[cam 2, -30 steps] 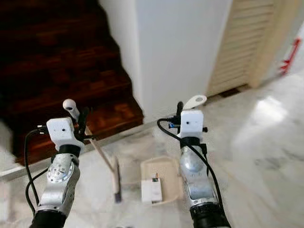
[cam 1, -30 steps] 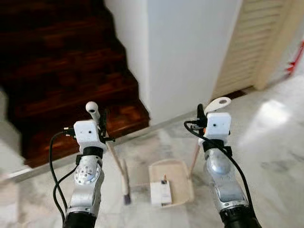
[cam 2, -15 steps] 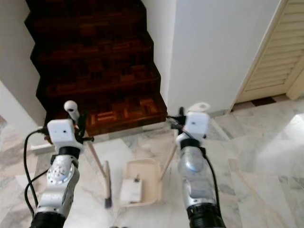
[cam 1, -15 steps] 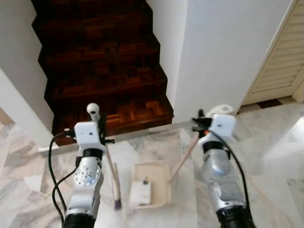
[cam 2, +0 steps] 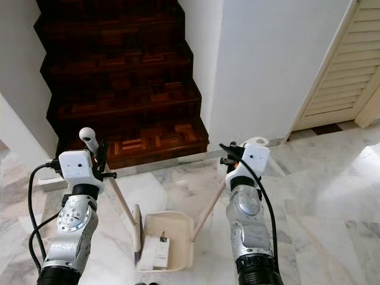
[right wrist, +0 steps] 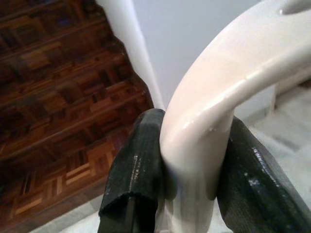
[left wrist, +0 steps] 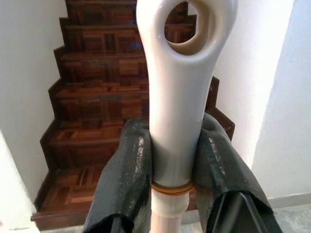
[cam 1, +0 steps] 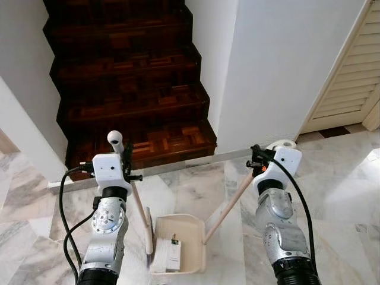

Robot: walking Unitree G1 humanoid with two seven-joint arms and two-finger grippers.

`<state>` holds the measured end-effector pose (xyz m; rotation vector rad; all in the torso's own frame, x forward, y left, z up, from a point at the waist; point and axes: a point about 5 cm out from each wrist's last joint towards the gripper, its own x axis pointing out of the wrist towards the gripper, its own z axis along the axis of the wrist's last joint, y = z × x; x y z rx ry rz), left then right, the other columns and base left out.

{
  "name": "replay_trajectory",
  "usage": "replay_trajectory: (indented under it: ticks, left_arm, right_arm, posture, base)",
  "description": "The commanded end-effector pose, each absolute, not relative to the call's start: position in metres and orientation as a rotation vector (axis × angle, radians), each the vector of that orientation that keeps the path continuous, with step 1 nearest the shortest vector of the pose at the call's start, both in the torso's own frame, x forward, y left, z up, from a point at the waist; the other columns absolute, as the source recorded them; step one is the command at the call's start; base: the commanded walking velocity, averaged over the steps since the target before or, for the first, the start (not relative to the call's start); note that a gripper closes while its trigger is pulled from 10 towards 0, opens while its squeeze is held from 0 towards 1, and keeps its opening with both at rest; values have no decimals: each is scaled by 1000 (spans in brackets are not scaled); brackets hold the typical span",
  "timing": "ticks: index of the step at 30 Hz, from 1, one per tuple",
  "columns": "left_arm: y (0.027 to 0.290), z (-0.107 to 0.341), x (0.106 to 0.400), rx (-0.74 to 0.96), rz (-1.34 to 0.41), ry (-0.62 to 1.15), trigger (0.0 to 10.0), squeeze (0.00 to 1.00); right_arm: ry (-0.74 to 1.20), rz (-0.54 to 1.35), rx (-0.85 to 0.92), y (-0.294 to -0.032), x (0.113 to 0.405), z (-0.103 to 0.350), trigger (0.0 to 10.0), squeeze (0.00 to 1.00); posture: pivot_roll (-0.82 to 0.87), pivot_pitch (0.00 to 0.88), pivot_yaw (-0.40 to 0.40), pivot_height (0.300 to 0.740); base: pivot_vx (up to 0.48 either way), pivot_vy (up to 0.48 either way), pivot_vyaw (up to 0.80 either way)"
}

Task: Sweep floor

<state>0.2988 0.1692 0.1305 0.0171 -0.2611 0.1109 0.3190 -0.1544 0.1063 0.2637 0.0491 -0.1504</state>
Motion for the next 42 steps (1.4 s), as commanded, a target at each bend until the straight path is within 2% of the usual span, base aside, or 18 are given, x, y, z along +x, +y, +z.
replay_trajectory:
  ticks: [1, 5, 10, 16, 42]
  left_arm:
    - [171, 143, 299, 9, 118, -312, 10000, 0]
    - [172, 143, 299, 11, 120, -313, 10000, 0]
    - [171, 144, 298, 9, 117, -313, 10000, 0]
    - [169, 143, 299, 10, 109, -312, 10000, 0]
    - [167, 144, 297, 16, 101, -316, 10000, 0]
  right_arm:
    - [52, -153, 381, -151, 323, 111, 10000, 0]
    - [49, -149, 359, -152, 323, 111, 10000, 0]
    - [-26, -116, 205, -151, 323, 121, 10000, 0]
    - [-83, -104, 147, -150, 323, 128, 10000, 0]
    - [-99, -103, 119, -149, 323, 127, 10000, 0]
  posture:
    - [77, 81, 27, 740]
    - [79, 83, 26, 740]
    - [75, 82, 27, 740]
    - [78, 84, 27, 740]
    - [79, 84, 29, 740]
  base:
    - [0, 0, 0]
    - [0, 0, 0]
    - [0, 0, 0]
    - [0, 0, 0]
    - [0, -12, 0]
